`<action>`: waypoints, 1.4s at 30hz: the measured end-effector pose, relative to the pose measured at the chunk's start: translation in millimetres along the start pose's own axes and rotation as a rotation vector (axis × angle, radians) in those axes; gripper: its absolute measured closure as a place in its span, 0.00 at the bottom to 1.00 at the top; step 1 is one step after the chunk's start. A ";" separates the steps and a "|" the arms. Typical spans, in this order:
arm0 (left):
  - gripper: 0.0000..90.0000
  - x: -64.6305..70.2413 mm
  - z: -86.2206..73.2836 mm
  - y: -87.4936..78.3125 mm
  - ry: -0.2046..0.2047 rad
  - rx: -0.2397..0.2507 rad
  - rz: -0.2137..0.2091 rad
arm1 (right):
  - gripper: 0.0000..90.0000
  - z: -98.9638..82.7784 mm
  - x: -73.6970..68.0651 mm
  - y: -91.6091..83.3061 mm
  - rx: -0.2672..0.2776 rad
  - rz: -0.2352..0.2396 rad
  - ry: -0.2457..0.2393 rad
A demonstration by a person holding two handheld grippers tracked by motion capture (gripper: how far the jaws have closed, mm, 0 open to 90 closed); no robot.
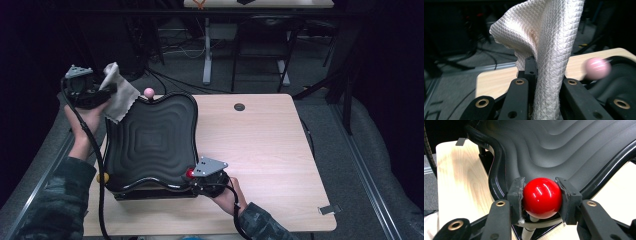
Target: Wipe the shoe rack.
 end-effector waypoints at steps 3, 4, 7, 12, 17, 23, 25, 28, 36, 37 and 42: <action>0.90 20.3 9.2 0.4 0.037 0.011 -0.045 | 0.67 -0.1 0.1 -0.1 0.000 0.000 -0.002; 0.90 27.0 11.7 1.5 0.050 0.011 -0.059 | 0.67 -0.1 0.1 -0.1 -0.001 -0.001 -0.002; 0.90 46.1 16.7 8.7 0.102 -0.002 -0.064 | 0.67 -0.1 0.0 -0.1 0.000 0.001 -0.001; 0.90 65.2 17.3 27.0 0.130 -0.037 -0.066 | 0.67 -0.2 -0.1 0.0 0.000 0.000 -0.002; 0.91 80.0 13.1 32.7 0.164 -0.046 -0.086 | 0.67 -0.2 0.1 -0.1 0.000 0.000 -0.004; 0.91 86.3 9.7 32.1 0.184 -0.068 -0.123 | 0.67 -0.1 -0.3 0.1 0.000 -0.001 -0.002; 0.91 89.7 6.1 32.6 0.205 -0.087 -0.140 | 0.67 -0.1 -0.3 0.1 0.001 -0.001 -0.003; 0.91 92.9 -2.9 35.7 0.239 -0.126 -0.143 | 0.67 -0.2 -0.3 0.1 0.001 -0.002 -0.002; 0.92 81.3 -3.4 23.2 0.204 -0.090 -0.138 | 0.67 -0.1 -0.2 -0.4 -0.007 -0.002 -0.003; 0.92 79.8 -0.5 20.5 0.196 -0.071 -0.125 | 0.67 -0.1 -0.1 -0.3 -0.007 -0.002 -0.003; 0.91 70.1 13.7 20.0 0.169 -0.039 -0.042 | 0.67 -0.1 -0.4 -0.3 -0.007 -0.004 -0.003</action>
Point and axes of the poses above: each handheld gripper's, and its own axes: y roughly forward along the jaws, z roughly out of its top, x roughly to its right, the point moved 1 cm from there along y, roughly forward along the jaws, and after that the axes turned 12 degrees about z, right-handed, at the moved point
